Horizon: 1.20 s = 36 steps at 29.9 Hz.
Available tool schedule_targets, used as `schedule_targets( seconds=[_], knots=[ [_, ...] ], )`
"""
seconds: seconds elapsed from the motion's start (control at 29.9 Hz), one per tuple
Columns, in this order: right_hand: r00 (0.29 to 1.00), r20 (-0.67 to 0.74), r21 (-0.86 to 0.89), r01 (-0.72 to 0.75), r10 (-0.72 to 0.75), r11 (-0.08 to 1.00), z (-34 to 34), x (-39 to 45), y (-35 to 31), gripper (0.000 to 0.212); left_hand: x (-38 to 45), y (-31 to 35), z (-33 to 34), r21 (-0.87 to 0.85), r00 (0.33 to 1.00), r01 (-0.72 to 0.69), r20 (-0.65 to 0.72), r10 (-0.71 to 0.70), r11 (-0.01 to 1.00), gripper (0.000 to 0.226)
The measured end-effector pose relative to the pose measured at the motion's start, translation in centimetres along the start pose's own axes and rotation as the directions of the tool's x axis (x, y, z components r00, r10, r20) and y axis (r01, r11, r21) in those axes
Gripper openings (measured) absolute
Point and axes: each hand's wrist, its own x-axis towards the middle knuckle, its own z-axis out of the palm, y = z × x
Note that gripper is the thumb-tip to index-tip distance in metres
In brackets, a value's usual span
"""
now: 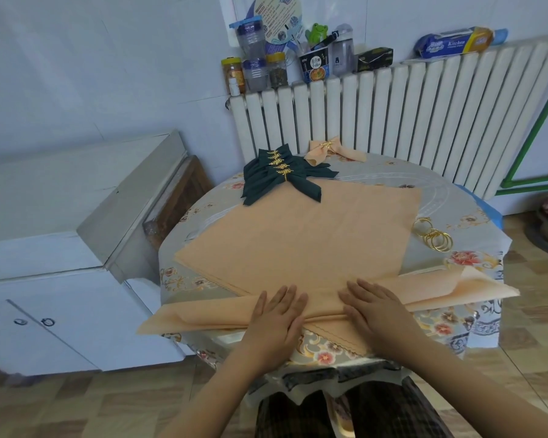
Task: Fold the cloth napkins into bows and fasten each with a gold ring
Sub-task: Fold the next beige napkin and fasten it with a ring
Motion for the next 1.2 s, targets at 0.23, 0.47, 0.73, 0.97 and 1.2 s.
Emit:
schedule_targets(
  seconds=[0.23, 0.47, 0.73, 0.97, 1.2],
  knots=[
    [0.993, -0.113, 0.27, 0.053, -0.023, 0.962, -0.7, 2.9, -3.4, 0.018, 0.7, 0.4, -0.4, -0.497, 0.983, 0.09, -0.094, -0.157, 0.863, 0.034],
    [0.99, 0.005, 0.575, -0.121, 0.144, 0.809, 0.4, 4.7, -6.6, 0.014, 1.6, -1.1, -3.2, -0.434, 0.916, 0.306, -0.108, -0.386, 0.847, 0.014],
    [0.989, 0.082, 0.438, -0.145, 0.121, 0.887, 0.5, 5.3, -7.6, 0.032, 2.0, -4.2, -5.1, -0.118, 0.929, 0.369, 0.029, -0.368, 0.922, 0.047],
    [0.984, 0.145, 0.399, -0.155, 0.105, 0.904, 0.1, 5.6, -8.1, 0.031, 1.4, -4.1, -6.1, 0.005, 0.918, 0.386, 0.096, -0.385, 0.922, 0.058],
    [0.972, 0.231, 0.453, -0.153, 0.05, 0.878, -0.5, 6.1, -7.9, 0.034, 0.5, -2.3, -5.2, -0.134, 0.938, 0.322, -0.087, -0.335, 0.937, 0.033]
  ],
)
